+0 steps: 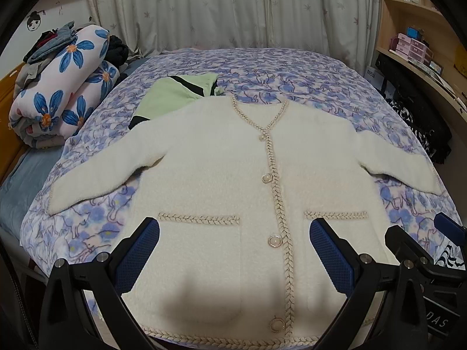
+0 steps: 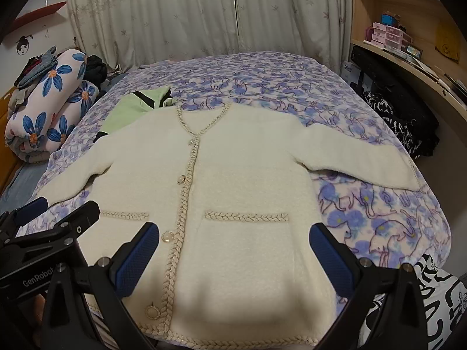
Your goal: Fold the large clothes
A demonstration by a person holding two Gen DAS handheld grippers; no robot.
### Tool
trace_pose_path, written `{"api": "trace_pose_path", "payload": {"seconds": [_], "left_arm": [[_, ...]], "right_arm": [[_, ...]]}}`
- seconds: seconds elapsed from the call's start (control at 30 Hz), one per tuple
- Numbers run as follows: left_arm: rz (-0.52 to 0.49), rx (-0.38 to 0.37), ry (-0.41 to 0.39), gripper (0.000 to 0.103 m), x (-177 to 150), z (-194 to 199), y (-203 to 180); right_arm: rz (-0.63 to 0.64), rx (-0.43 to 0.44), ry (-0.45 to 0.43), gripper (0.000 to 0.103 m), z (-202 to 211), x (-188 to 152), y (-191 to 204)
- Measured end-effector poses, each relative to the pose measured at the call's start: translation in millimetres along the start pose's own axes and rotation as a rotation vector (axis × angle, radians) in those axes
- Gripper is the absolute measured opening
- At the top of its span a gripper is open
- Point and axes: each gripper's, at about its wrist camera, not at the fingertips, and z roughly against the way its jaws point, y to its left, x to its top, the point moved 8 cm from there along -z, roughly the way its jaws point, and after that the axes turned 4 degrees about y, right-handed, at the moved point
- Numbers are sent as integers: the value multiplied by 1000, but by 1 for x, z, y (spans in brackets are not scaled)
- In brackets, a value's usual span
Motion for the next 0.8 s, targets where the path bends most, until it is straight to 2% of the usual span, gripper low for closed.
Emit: {"api": "trace_pose_path", "payload": {"seconds": [0.53,0.8], "left_arm": [[-16,2,16,102,4,-15,-1],[-32,-28,-40,102,35,-12,-9]], "right_arm": [[2,1,8,103,-2,-1,-1],[29,-42,-33,103,3,13,-7]]}}
